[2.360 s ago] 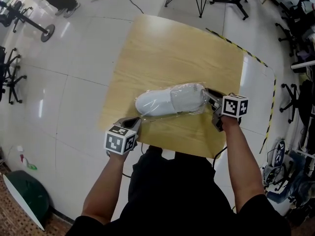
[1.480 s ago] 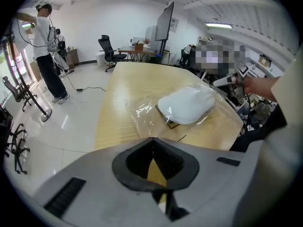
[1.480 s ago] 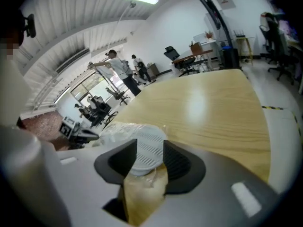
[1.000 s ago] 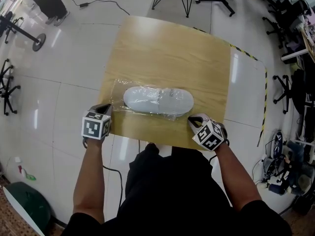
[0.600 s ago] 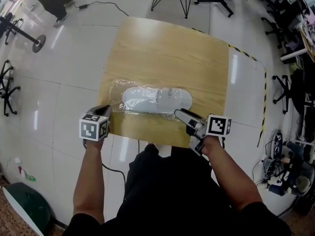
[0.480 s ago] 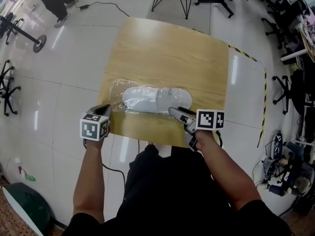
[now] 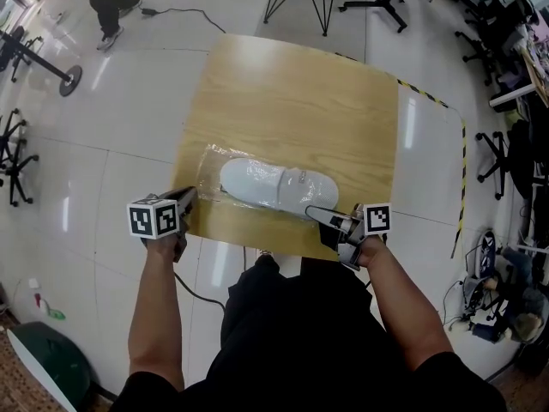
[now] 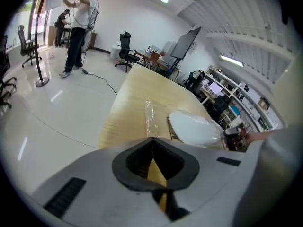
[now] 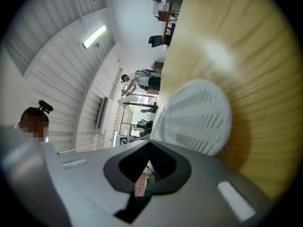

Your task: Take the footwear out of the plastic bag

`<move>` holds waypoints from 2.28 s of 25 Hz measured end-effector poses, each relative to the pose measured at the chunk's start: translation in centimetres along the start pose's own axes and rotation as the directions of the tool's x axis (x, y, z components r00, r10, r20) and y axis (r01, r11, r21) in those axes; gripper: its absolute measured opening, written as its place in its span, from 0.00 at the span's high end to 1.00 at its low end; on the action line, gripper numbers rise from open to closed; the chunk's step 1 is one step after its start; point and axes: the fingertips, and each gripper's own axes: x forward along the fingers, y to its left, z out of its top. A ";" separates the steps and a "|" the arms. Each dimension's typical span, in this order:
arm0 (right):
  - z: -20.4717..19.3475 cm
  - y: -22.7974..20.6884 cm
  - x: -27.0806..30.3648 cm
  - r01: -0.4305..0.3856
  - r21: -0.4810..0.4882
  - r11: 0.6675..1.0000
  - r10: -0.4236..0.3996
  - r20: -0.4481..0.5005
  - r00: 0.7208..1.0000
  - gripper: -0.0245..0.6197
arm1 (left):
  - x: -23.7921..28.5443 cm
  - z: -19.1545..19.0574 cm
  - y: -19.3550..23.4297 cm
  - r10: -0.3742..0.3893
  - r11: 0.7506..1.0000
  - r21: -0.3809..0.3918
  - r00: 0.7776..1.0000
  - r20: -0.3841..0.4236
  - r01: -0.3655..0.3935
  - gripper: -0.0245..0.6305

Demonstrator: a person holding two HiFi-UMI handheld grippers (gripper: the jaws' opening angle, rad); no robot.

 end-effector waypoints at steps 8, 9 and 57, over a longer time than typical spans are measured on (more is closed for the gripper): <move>3.2 0.0 -6.5 0.317 -0.197 0.928 -0.294 0.140 0.946 0.66 | -4.2 4.5 -1.6 0.055 0.991 0.113 0.990 0.131 -0.070 0.79; 4.0 -0.6 -7.5 0.375 -0.206 0.904 -0.343 0.176 0.923 0.68 | -4.3 5.4 -2.6 0.064 0.973 0.214 0.989 0.132 -0.091 0.79; 4.8 -5.0 -11.5 0.621 -0.265 0.738 -0.591 0.192 0.784 0.77 | 8.9 -0.8 -17.0 0.141 0.287 0.910 0.926 -0.350 0.300 0.91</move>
